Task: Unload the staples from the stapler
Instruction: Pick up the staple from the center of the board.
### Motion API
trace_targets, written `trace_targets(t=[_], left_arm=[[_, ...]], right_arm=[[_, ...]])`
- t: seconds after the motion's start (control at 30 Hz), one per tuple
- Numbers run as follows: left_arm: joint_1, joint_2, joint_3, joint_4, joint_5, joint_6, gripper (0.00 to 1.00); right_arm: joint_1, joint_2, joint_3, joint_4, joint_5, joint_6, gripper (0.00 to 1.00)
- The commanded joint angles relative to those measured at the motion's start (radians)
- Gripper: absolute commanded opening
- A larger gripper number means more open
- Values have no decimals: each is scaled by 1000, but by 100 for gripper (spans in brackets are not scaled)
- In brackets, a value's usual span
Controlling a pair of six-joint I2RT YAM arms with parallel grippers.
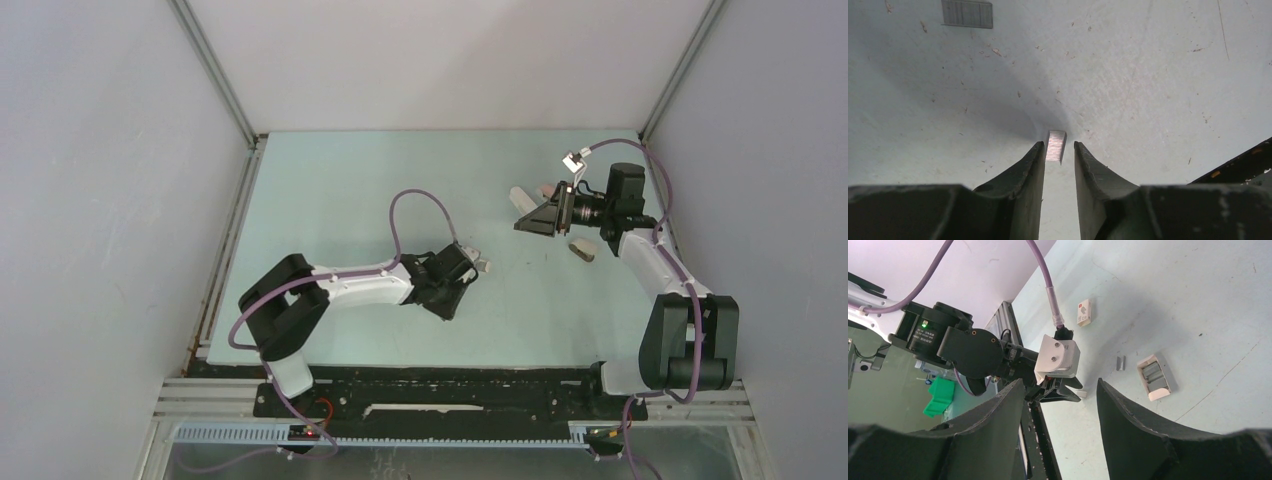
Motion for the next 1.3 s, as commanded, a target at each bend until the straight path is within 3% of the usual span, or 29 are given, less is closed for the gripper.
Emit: trace_targets(t=[0.0, 0.23, 0.6, 0.9, 1.27], left_arm=[[-10, 15, -16, 10, -4, -16, 33], [-34, 51, 22, -42, -55, -8, 29], [-49, 52, 41, -74, -84, -10, 14], [-39, 0, 83, -52, -89, -12, 13], [71, 13, 187, 16, 5, -15, 13]], right_arm=[[-8, -18, 40, -5, -16, -25, 64], [-10, -15, 39, -2, -18, -24, 64], [-12, -15, 40, -2, -22, -22, 64], [-14, -18, 39, 0, -26, -20, 64], [-21, -21, 39, 0, -32, -20, 64]])
